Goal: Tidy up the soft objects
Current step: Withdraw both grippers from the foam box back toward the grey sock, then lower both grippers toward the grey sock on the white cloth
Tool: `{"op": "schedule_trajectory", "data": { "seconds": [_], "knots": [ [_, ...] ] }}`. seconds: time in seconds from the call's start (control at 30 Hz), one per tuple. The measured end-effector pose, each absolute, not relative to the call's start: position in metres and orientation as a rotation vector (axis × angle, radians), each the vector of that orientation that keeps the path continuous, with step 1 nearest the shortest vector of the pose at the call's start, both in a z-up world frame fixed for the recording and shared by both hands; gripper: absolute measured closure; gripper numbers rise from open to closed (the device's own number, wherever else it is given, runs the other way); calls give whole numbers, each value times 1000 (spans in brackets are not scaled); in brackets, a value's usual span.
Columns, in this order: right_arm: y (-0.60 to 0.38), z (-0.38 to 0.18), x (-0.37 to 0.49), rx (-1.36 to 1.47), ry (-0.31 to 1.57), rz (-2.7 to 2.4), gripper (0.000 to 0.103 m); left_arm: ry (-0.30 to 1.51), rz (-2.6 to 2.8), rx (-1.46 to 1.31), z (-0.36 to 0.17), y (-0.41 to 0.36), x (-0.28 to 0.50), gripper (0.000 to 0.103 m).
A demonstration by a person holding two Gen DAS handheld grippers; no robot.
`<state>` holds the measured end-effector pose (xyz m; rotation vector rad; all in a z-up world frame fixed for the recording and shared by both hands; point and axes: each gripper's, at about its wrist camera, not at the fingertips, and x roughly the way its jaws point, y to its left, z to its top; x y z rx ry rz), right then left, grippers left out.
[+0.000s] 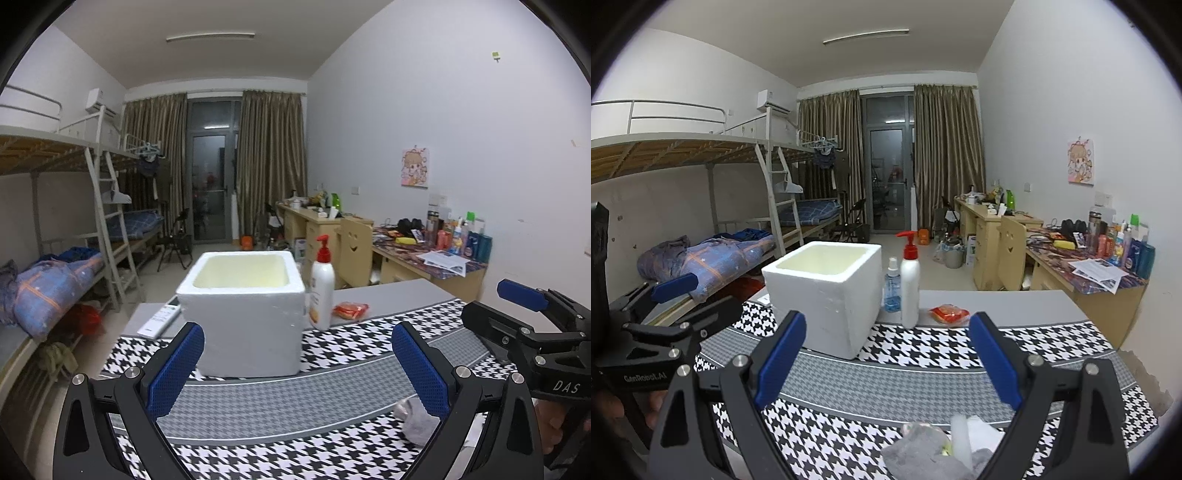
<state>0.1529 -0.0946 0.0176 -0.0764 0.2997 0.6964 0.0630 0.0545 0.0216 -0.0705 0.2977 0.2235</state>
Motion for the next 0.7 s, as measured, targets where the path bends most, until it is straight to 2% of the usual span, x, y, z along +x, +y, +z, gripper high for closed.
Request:
{"op": "schedule_trajectory", "data": {
  "seconds": [0.7],
  "knots": [
    [-125, 9, 145, -59, 308, 630, 10, 317, 96, -84, 5, 29, 64, 1]
  ]
}}
